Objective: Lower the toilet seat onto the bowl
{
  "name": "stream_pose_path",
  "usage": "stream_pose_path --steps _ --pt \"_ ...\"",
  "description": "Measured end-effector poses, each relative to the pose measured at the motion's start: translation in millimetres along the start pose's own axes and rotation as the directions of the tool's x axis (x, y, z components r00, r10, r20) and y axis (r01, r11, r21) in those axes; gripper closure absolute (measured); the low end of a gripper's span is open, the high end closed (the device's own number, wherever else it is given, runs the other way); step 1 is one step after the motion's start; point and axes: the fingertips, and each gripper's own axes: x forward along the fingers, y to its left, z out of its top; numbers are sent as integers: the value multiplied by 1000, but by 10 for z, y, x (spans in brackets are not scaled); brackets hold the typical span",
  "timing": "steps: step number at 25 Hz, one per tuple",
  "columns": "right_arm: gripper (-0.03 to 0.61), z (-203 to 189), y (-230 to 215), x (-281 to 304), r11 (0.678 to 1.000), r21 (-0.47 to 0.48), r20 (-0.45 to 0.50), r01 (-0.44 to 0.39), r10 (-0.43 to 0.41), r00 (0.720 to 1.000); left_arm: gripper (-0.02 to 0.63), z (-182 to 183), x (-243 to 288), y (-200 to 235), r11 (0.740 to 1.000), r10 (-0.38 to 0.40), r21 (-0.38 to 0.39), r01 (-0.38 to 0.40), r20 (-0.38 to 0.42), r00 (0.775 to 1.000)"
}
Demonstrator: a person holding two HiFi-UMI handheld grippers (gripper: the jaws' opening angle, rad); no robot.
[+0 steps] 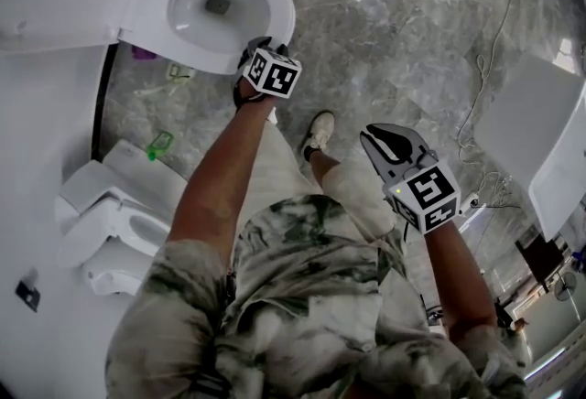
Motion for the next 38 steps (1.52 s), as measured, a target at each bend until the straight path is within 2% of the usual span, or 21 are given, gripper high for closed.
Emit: stream_pose_path --steps 15,24,32,38 --pt "509 -130 -39 144 1000 -27 -24 -11 10 1000 472 -182 392 -51 1000 -11 -22 10 -36 999" --pt "509 -220 -23 72 998 -64 -21 -18 16 1000 479 -234 400 -147 997 -46 -61 43 -44 998" --pt "509 -142 104 -152 993 -116 21 -34 37 999 483 -282 -161 -624 987 -107 -121 108 14 994" --pt "509 -79 310 -379 982 -181 65 -55 68 996 483 -140 -962 -1034 961 -168 -194 195 146 975"
